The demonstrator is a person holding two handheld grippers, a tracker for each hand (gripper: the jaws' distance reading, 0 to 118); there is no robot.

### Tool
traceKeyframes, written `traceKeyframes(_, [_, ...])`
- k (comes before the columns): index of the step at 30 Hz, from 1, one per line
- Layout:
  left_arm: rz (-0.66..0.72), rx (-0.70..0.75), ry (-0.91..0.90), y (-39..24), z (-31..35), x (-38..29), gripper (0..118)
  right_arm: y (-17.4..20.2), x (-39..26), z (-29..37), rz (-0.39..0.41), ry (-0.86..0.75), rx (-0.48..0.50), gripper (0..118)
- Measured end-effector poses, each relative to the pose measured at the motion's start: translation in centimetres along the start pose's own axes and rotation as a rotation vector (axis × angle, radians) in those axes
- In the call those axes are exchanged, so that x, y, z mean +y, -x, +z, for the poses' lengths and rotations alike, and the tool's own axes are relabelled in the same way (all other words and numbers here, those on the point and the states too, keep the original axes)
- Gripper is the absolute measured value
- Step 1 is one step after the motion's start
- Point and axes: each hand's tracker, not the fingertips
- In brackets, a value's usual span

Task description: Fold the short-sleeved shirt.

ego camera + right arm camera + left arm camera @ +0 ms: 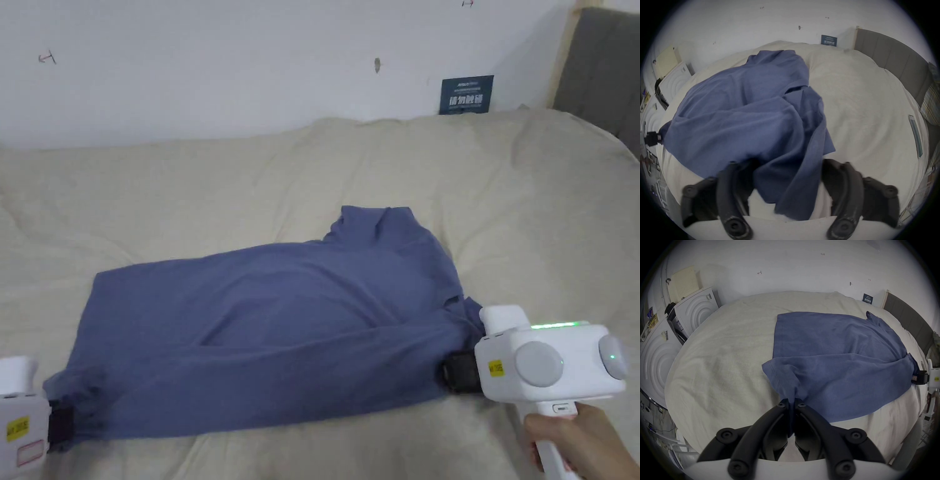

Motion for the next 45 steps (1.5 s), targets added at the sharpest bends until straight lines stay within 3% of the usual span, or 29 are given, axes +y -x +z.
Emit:
traceKeyframes(1, [-0.002, 0.001, -0.002, 0.1, 0.0, 0.0, 5, 0.2, 0.2, 0.3, 0.006, -0.008, 0.016, 31])
traceKeyframes(2, [-0.002, -0.004, -0.002, 0.1, 0.1, 0.0, 5, 0.4, 0.2, 0.5, 0.009, -0.005, 0.008, 19])
traceKeyframes(3, [0.0, -0.013, -0.002, 0.1, 0.2, 0.0, 5, 0.6, 0.3, 0.7, 0.031, 0.012, -0.033, 9])
traceKeyframes(4, [0.003, -0.019, -0.001, 0.0, 0.3, 0.0, 5, 0.8, 0.3, 0.8, 0.039, 0.004, -0.01, 7])
traceKeyframes(10, [-0.014, -0.013, -0.01, 0.3, 1.4, 0.0, 5, 1.0, 0.7, 3.5, 0.015, -0.024, 0.038, 6])
traceKeyframes(13, [-0.004, -0.04, -0.027, 0.9, 2.6, -0.5, 5, -0.1, 0.7, 5.6, -0.062, -0.056, 0.092, 6])
traceKeyframes(20, [-0.028, -0.017, -0.047, 1.6, 6.1, -5.8, 5, -1.7, -3.2, 9.6, -0.041, -0.026, 0.102, 6])
traceKeyframes(26, [-0.045, -0.052, 0.029, 1.9, 4.9, -10.8, 7, -2.6, -7.9, 8.5, -0.03, 0.057, 0.1, 8])
traceKeyframes(27, [-0.04, -0.053, 0.027, 1.9, 4.5, -11.2, 21, -2.8, -8.1, 7.6, -0.058, 0.103, 0.11, 22])
traceKeyframes(28, [-0.03, -0.041, 0.03, 1.8, 4.3, -11.3, 43, -2.9, -8.2, 7.3, -0.081, 0.135, 0.085, 42])
traceKeyframes(30, [-0.002, -0.014, 0.015, 2.1, 4.7, -11.5, 96, -3.1, -8.5, 7.9, -0.066, 0.098, 0.082, 77])
traceKeyframes(31, [-0.001, -0.016, 0.011, 2.3, 5.0, -11.4, 102, -3.1, -8.4, 8.4, -0.05, 0.078, 0.084, 86])
traceKeyframes(33, [0.008, -0.023, -0.037, 2.9, 6.4, -10.7, 102, -3.0, -7.6, 9.8, -0.006, 0.046, 0.053, 88])
traceKeyframes(35, [0.017, -0.023, -0.048, 3.2, 7.3, -9.8, 100, -2.9, -6.7, 11.1, 0.011, 0.032, 0.031, 88])
traceKeyframes(36, [0.022, -0.017, -0.065, 3.1, 8.1, -9.3, 92, -2.6, -6.2, 11.8, 0.023, 0.029, 0.033, 87])
traceKeyframes(38, [0.042, -0.039, -0.156, 2.8, 9.6, -8.3, 52, -2.3, -5.4, 13.4, 0.039, -0.034, 0.062, 74])
traceKeyframes(39, [0.057, -0.062, -0.18, 2.4, 10.2, -7.5, 18, -2.2, -4.9, 14.3, 0.029, -0.082, 0.089, 46])
traceKeyframes(40, [0.058, -0.071, -0.202, 2.0, 10.5, -6.8, 18, -1.7, -4.2, 14.7, 0.017, -0.11, 0.106, 25])
traceKeyframes(42, [0.038, -0.017, -0.235, 0.7, 10.6, -5.2, 6, -1.3, -2.7, 14.9, -0.022, -0.12, 0.102, 7])
traceKeyframes(43, [0.028, 0.004, -0.27, 0.3, 10.8, -4.6, 5, -1.2, -2.2, 14.9, -0.025, -0.129, 0.096, 0])
traceKeyframes(45, [0.035, -0.01, -0.28, -0.8, 11.0, -3.0, 4, -0.3, -0.9, 14.6, 0.024, -0.136, 0.088, 0])
